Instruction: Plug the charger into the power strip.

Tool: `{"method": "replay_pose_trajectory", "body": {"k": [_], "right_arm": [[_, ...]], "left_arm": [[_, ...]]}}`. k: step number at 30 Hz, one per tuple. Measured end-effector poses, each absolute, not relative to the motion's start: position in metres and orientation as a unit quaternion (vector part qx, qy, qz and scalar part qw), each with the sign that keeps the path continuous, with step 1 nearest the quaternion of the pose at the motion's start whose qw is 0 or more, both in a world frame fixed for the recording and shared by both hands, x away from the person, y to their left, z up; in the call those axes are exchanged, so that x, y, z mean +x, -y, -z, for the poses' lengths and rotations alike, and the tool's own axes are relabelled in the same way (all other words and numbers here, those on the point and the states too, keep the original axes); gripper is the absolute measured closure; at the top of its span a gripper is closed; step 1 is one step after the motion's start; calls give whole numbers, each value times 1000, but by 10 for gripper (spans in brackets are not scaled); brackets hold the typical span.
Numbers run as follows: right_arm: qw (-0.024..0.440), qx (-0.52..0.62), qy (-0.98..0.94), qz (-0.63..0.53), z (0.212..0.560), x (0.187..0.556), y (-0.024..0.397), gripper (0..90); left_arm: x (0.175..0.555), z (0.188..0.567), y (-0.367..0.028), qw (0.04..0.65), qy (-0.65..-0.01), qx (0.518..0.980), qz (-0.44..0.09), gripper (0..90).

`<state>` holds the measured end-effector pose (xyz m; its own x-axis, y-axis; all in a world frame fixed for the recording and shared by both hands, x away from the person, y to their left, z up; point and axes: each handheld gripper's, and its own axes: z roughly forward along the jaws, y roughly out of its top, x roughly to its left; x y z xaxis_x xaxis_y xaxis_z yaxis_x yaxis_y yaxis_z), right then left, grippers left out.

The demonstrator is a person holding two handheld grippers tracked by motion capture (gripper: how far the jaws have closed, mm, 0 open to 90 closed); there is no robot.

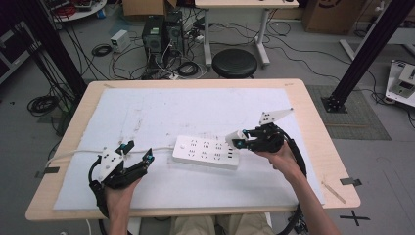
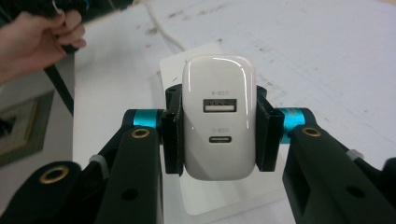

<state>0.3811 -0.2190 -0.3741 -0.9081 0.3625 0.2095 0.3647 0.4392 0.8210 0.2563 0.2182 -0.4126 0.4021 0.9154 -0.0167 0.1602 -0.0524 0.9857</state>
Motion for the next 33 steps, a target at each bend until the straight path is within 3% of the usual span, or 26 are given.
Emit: {"method": "replay_pose_trajectory", "body": {"k": [17, 33], "right_arm": [[-14, -136, 938, 318, 362, 410, 158, 634], [-17, -108, 961, 255, 367, 418, 142, 634]], "left_arm": [[248, 420, -222, 547, -431, 628, -347, 308], [245, 425, -225, 547, -441, 623, -344, 308]]}}
